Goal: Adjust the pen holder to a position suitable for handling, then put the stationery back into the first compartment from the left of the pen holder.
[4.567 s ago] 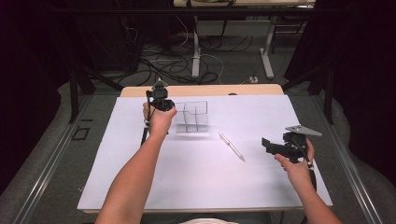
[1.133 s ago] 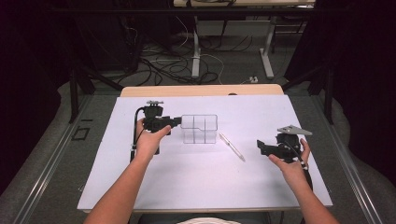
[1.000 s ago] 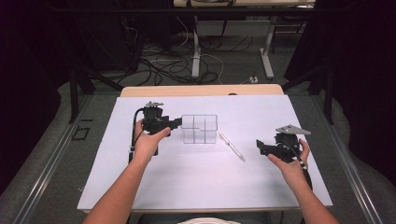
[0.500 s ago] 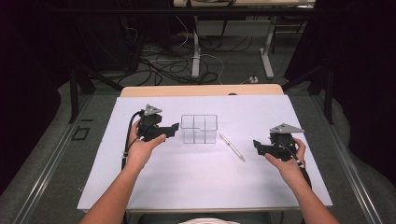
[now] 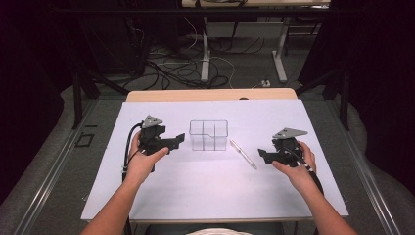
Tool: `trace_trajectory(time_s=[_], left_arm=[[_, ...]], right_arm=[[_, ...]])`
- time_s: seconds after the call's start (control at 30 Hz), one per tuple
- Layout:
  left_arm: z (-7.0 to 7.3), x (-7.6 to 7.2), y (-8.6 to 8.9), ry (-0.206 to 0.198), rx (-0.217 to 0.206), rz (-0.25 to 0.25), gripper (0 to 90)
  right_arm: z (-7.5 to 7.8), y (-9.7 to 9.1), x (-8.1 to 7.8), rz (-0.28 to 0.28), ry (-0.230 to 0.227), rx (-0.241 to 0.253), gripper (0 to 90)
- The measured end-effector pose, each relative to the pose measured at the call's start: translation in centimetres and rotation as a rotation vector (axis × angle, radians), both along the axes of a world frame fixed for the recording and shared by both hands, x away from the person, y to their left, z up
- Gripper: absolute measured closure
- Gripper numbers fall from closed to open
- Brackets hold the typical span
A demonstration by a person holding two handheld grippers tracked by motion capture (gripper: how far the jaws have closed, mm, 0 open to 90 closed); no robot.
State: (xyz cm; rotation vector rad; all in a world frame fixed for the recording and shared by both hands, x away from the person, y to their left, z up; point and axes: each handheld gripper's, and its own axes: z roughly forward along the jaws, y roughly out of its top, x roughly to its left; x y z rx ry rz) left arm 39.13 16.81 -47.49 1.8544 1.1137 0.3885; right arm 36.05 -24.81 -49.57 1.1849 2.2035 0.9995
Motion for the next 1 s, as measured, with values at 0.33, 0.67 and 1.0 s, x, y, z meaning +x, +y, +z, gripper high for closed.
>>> trace_trajectory(time_s=[0.33, 0.67, 1.0], left_arm=[[-0.1, -0.1, 0.7, 0.013, -0.024, 0.011, 9.2], [-0.1, -0.3, 0.7, 0.014, 0.010, -0.016, 9.9], [-0.1, -0.4, 1.1, -0.002, 0.008, 0.001, 15.2]], right_arm=[[-0.4, 1.8, 1.2, 0.072, 0.048, -0.007, 43.3], [-0.5, 3.5, 2.2, 0.095, 0.086, -0.028, 45.4], [-1.6, 4.3, 2.9, 0.098, 0.147, -0.014, 53.8]])
